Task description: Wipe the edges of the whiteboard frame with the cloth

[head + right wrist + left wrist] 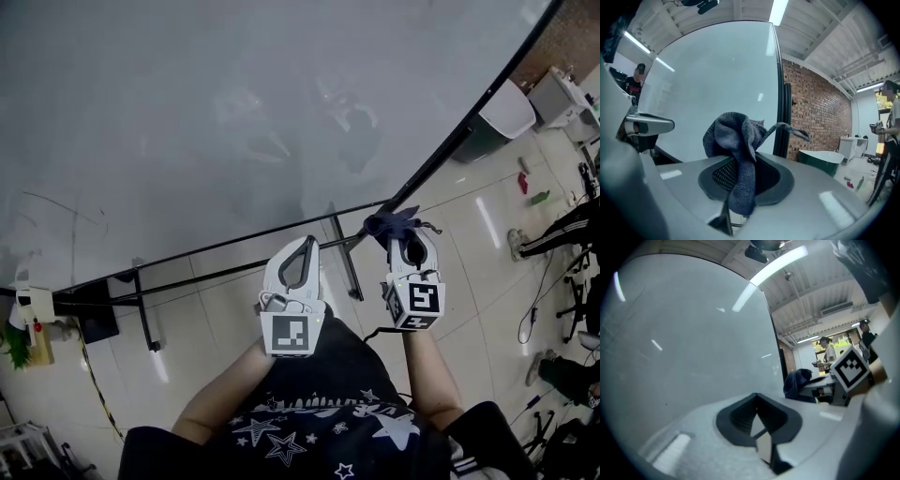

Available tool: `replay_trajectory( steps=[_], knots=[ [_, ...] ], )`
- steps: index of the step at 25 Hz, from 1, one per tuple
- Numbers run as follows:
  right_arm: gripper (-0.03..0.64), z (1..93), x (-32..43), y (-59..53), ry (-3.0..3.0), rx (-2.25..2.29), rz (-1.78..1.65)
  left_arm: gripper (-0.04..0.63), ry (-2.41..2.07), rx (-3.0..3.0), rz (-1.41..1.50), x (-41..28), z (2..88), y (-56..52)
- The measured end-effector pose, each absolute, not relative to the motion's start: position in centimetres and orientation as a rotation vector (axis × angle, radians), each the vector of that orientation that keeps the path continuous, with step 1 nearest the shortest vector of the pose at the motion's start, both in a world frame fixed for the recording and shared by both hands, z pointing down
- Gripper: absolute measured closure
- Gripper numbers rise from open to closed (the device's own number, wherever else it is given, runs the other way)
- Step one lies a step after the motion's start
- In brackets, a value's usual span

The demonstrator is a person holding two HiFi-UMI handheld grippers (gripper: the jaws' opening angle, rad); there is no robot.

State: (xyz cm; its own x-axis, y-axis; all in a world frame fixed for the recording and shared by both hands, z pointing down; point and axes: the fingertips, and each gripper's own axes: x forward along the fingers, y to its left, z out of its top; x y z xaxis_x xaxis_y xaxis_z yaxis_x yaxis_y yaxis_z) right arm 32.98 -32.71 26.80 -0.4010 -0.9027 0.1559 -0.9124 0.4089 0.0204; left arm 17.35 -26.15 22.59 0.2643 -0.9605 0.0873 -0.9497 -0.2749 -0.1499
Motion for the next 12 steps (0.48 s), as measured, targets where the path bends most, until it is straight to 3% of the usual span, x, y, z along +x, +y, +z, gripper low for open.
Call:
replay_trajectory(
  steps=[12],
  knots=[
    [0.543,24.6,31.6,-30.3,-2.501,1.651,0.007,0.591,1.807,-2.438,-0.116,16.8,19.4,-26.4]
  ],
)
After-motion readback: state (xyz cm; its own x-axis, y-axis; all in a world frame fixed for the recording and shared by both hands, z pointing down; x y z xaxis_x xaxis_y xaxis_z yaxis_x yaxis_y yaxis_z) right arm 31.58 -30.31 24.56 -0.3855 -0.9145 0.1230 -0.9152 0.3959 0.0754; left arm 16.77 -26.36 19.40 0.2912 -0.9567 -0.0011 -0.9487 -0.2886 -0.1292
